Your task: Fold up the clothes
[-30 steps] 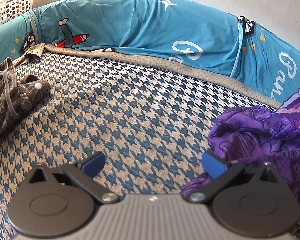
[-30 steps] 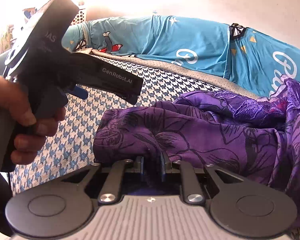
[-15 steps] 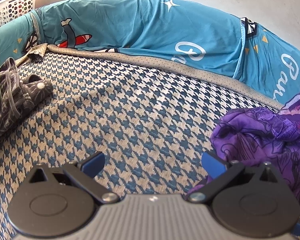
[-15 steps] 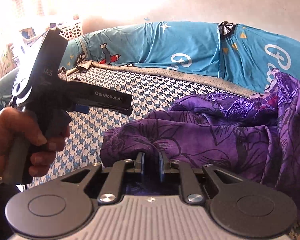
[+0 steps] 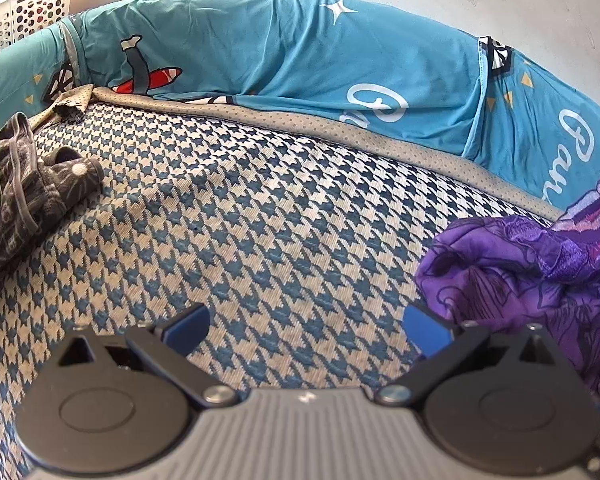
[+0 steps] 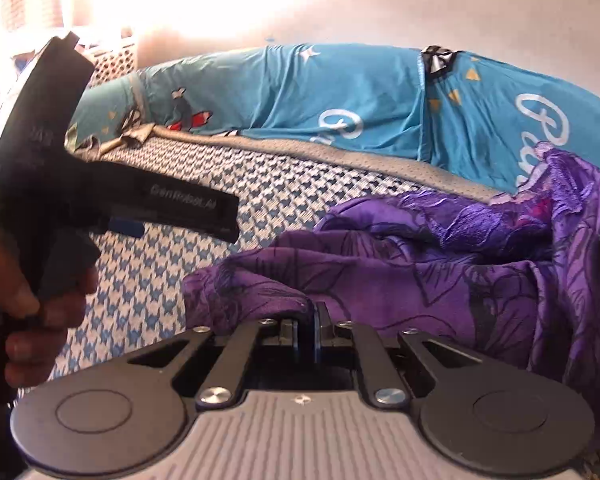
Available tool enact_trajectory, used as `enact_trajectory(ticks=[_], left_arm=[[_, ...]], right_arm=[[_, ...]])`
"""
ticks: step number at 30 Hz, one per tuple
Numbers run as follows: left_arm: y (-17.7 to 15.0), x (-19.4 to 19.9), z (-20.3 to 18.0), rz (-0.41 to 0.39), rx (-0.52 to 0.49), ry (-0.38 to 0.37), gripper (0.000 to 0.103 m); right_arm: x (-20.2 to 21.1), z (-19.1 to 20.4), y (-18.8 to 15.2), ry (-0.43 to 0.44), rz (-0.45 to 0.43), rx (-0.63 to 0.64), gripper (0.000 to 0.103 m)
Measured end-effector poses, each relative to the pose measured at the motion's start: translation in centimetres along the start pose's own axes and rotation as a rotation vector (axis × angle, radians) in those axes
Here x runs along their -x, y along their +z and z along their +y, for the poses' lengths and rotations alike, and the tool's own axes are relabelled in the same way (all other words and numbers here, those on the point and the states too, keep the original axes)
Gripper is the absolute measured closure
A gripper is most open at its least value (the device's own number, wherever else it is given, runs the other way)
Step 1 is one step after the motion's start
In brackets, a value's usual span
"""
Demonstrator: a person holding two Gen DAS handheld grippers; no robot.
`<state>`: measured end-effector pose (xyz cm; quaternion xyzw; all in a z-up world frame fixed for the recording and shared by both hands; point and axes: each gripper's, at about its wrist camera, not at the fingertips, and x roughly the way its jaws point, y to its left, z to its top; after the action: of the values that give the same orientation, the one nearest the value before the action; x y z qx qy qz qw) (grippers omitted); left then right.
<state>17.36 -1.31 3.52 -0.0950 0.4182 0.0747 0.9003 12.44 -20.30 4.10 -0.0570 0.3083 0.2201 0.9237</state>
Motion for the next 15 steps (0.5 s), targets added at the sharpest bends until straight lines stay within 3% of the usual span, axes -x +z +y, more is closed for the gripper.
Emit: enact_trajectory(ticks=[15], left_arm=[[-1.6,0.2,-3.8,0.002,-0.068,-0.035,0.0]], right_arm=[[10.9,-10.7,2.2,-0.451,-0.236,-0.331,0.096]])
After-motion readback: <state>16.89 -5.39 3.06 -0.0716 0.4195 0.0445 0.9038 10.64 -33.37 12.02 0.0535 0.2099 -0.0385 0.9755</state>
